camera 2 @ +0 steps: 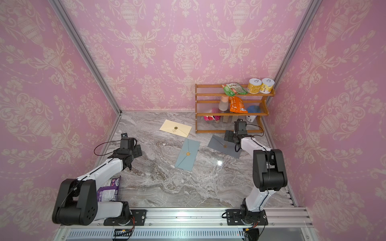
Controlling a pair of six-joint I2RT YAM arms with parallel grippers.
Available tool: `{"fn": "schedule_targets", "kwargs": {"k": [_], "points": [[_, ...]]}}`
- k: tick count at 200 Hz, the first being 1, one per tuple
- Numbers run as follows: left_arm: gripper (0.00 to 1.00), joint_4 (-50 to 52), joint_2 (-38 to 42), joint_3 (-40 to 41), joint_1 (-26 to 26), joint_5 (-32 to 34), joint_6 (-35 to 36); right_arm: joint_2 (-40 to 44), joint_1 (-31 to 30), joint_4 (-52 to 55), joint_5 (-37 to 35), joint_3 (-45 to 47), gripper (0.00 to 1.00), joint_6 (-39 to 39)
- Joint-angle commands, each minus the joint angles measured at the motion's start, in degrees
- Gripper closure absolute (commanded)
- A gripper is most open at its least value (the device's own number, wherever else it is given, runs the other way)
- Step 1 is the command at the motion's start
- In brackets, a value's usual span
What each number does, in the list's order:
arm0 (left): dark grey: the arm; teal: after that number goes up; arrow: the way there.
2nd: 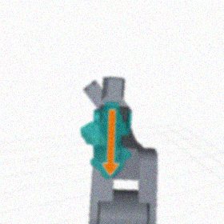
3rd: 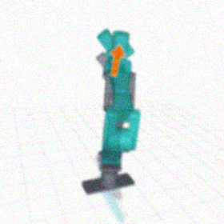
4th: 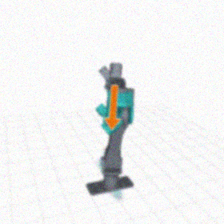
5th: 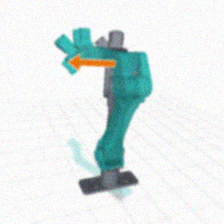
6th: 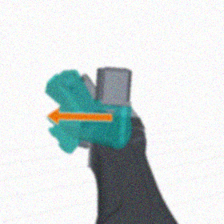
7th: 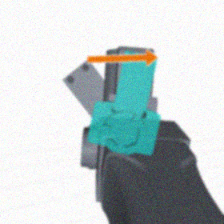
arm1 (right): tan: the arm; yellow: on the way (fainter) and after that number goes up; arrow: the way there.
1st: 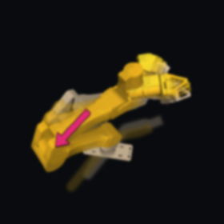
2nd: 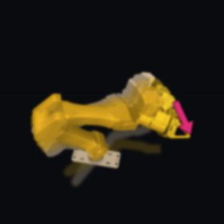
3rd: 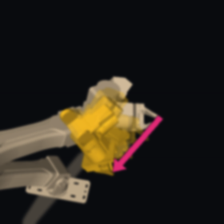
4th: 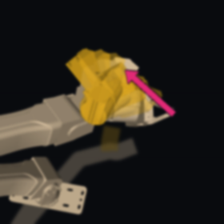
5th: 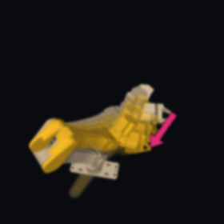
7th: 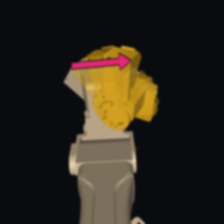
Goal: Fold the letter paper in half and place it into the envelope
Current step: Reset both arms
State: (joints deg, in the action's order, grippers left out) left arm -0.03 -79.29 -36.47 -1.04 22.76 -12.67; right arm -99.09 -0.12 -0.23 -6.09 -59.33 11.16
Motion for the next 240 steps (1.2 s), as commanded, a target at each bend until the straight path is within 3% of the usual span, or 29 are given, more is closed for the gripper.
{"fn": "schedule_targets", "kwargs": {"k": [1, 45, 82, 132, 153, 184, 200, 213, 228, 240], "points": [[0.01, -14.5, -4.3, 0.4, 2.4, -2.2, 3.6, -1.0, 0.5, -12.5, -2.3, 1.4, 0.00, -6.1], [0.01, -13.7, -9.0, -2.5, 4.5, -7.5, 4.4, 9.3, 0.4, 1.5, 0.7, 3.9, 0.00, -5.0], [0.01, -22.3, -8.6, 2.6, 6.2, -12.2, 3.2, 16.9, 1.0, -16.1, 0.1, 21.4, 0.00, -7.2], [0.01, -36.6, -6.5, 10.3, 6.4, -15.4, 4.8, 15.2, 0.6, -41.6, -2.3, 34.1, 0.00, -4.6], [0.01, -36.3, -6.6, 10.2, 6.3, -14.9, 4.9, 14.1, -2.1, -49.1, -6.2, 37.3, 0.00, -6.7], [0.01, -35.5, -9.1, 8.4, 2.9, -12.1, 8.3, 13.5, -3.2, -49.9, -4.6, 37.4, 0.00, -8.4], [0.01, -43.0, -9.5, 12.6, 1.2, -11.8, 9.9, 11.0, -2.9, -55.4, -3.2, 39.7, 0.00, -8.7], [0.01, -58.1, -13.8, 17.2, 0.9, -12.8, 11.8, 10.4, -3.1, -61.7, -3.1, 42.3, 0.00, -9.0], [0.01, -46.5, -10.7, 14.1, 0.9, -14.1, 11.3, 10.3, -3.1, -59.9, -3.2, 41.1, 0.00, -9.0], [0.01, -49.9, -12.1, 14.5, 1.3, -15.3, 11.4, 10.4, -3.0, -57.1, -3.8, 39.9, 0.00, -8.5]]}}
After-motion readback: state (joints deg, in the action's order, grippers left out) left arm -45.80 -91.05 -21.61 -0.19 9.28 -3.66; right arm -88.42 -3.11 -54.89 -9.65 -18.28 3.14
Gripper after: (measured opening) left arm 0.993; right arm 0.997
